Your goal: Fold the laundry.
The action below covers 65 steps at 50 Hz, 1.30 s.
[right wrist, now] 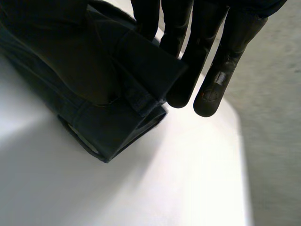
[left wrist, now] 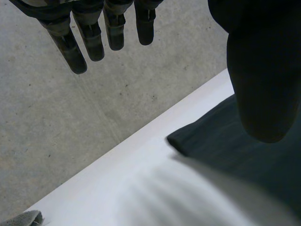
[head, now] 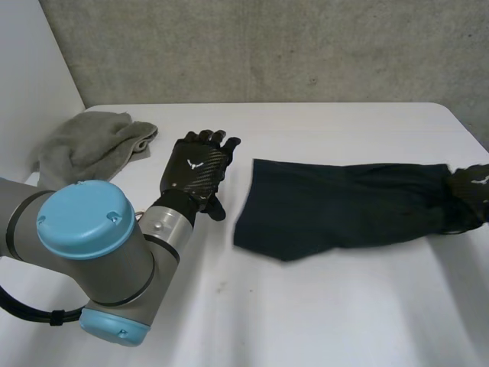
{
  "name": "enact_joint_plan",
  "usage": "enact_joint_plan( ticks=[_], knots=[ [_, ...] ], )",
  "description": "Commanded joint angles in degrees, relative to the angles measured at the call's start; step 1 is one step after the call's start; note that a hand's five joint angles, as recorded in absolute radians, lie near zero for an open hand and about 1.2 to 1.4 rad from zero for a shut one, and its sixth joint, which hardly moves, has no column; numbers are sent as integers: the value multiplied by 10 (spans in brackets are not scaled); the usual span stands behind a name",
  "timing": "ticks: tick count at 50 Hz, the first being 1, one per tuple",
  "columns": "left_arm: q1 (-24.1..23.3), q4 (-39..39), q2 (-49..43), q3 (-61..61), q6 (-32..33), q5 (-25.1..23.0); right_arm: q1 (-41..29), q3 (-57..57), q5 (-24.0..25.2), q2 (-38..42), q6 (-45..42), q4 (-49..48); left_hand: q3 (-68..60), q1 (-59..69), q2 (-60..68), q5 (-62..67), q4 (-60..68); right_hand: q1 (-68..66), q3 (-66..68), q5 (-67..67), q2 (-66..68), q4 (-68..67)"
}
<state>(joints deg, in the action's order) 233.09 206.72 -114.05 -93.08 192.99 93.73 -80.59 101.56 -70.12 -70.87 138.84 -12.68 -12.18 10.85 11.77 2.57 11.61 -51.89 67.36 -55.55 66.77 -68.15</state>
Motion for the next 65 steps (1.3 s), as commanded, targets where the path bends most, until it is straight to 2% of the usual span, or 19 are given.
enact_joint_plan(
  ticks=[1, 3, 12, 13, 18, 19, 21, 22, 24, 25, 26, 28, 31, 35, 38, 44, 53, 59, 65],
  knots=[
    [2, 0, 2, 7, 1, 0, -28, -40, -55, -15, -126, 9, 22, -8, -18, -26, -16, -281, 126, -145, 132, -119],
    [2, 0, 2, 9, 1, 0, -97, -63, -56, -19, -149, 6, 22, -8, -18, -26, -16, -281, 126, -145, 132, -119],
    [3, 1, 5, 34, 2, 0, -284, -135, -36, 5, -159, 3, 22, -8, -18, -26, -16, -281, 126, -145, 132, -119],
    [3, 1, 5, 42, 2, 0, -323, -145, -14, 26, -162, 5, 22, -8, -18, -26, -16, -281, 126, -145, 132, -119],
    [6, -1, 2, 69, 2, 1, -401, -156, 57, 81, -168, 15, 22, -8, -18, -26, -16, -281, 126, -145, 132, -119],
    [7, -1, 1, 73, 3, 1, -404, -158, 73, 93, -162, 22, 22, -8, -18, -26, -16, -143, -11, -7, -5, 19],
    [12, -6, -1, 89, 3, 0, -404, -158, 76, 95, -161, 30, 22, -8, -18, -26, -16, -3, -151, 133, -145, 159],
    [14, -10, -2, 94, 3, 0, -405, -159, 72, 91, -156, 43, 22, -8, -18, -26, -16, 174, -329, 311, -323, 337],
    [16, -30, -11, 119, 3, -2, -407, -160, 65, 89, -144, 51, 22, -8, -18, -26, -16, 280, -435, 416, -429, 442],
    [16, -38, -18, 128, 3, -3, -405, -164, 54, 86, -113, 54, 22, -8, -18, -26, -16, 388, -543, 525, -537, 551],
    [16, -45, -25, 138, 3, -4, -403, -167, 45, 83, -86, 56, 22, -8, -18, -26, -16, 419, -574, 555, -568, 581],
    [12, -75, -49, 175, 2, -13, -389, -174, 32, 73, -22, 60, 22, -8, -18, -26, -16, 419, -574, 555, -568, 581],
    [9, -118, -79, 222, -3, -35, -332, -180, 5, 22, 185, 60, 22, -8, -18, -26, -16, 419, -574, 555, -568, 581],
    [1, -144, -122, 277, -42, -75, -288, -181, 2, -13, 354, 70, 22, -8, -18, -26, -16, 419, -574, 555, -568, 581],
    [-8, -150, -153, 311, -67, -107, -271, -185, 3, -9, 391, 90, 10, 4, -6, -14, -4, 419, -574, 555, -568, 581],
    [-37, -184, -231, 373, -70, -118, -268, -226, -9, 68, 365, 162, -9, 22, 13, 5, 15, 419, -574, 555, -568, 581],
    [-48, -236, -325, 411, -69, -102, -267, -253, -91, 165, 312, 181, -22, 36, 26, 18, 28, 419, -574, 555, -568, 581],
    [-45, -250, -334, 414, -68, -88, -268, -256, -103, 187, 273, 184, -29, 42, 33, 25, 35, 419, -574, 555, -568, 581],
    [-43, -260, -310, 406, -68, -92, -264, -255, -98, 165, 264, 183, -27, 41, 32, 24, 33, 419, -574, 555, -568, 581]
  ],
)
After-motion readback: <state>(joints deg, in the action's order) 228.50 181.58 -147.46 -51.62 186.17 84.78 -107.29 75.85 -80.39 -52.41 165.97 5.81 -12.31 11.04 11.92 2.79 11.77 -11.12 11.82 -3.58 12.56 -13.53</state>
